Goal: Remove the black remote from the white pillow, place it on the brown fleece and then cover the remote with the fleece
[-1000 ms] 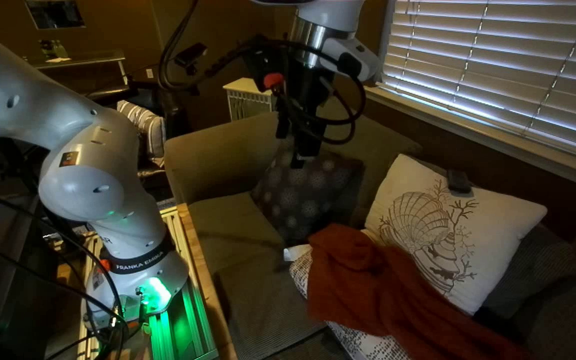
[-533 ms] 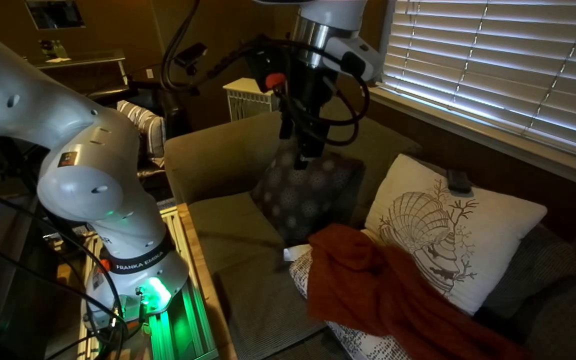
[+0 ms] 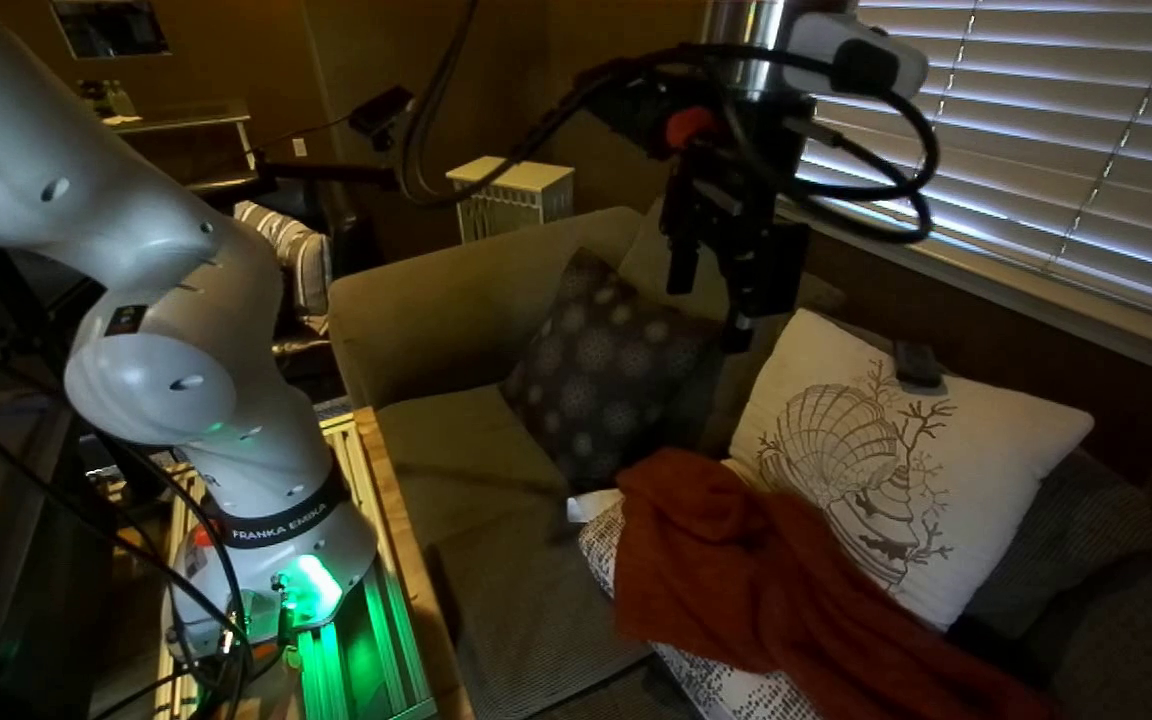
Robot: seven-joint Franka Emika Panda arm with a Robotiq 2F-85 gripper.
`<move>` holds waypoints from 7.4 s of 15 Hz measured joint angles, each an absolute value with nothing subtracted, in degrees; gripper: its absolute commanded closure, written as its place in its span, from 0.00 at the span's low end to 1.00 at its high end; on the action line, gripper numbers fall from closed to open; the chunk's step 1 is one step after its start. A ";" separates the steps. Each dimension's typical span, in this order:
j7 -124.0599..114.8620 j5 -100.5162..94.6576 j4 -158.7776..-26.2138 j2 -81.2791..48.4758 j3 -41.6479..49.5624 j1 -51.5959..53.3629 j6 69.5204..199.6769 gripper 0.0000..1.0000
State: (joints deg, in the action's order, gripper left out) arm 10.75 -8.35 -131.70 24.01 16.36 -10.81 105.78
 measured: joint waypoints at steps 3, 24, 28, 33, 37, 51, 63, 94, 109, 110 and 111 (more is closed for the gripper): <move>13.04 -9.26 -126.48 17.27 16.41 -10.78 107.56 0.00; 18.44 -10.65 -109.25 -2.44 9.72 -8.13 111.75 0.00; 18.44 -10.65 -109.24 -2.57 9.72 -8.16 112.91 0.00; 21.23 -10.65 -108.80 -4.02 9.72 -8.37 120.11 0.00; 26.51 -10.05 -106.75 -7.35 9.70 -8.88 126.29 0.00; 38.27 -1.91 -90.56 -24.49 3.91 -10.79 129.72 0.00; 36.70 -1.97 -81.90 -32.73 2.22 -10.90 125.37 0.00; 44.62 -1.97 -60.79 -54.40 -3.76 -13.76 130.49 0.00; 49.74 -1.75 -53.03 -60.29 -6.06 -13.96 129.67 0.66; 50.21 -1.65 -52.98 -60.31 -6.21 -14.01 129.62 0.66; 50.48 -1.50 -52.96 -60.31 -6.41 -14.05 129.61 0.66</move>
State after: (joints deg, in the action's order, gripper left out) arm 50.48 -1.50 -52.96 -60.31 -6.41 -14.05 129.61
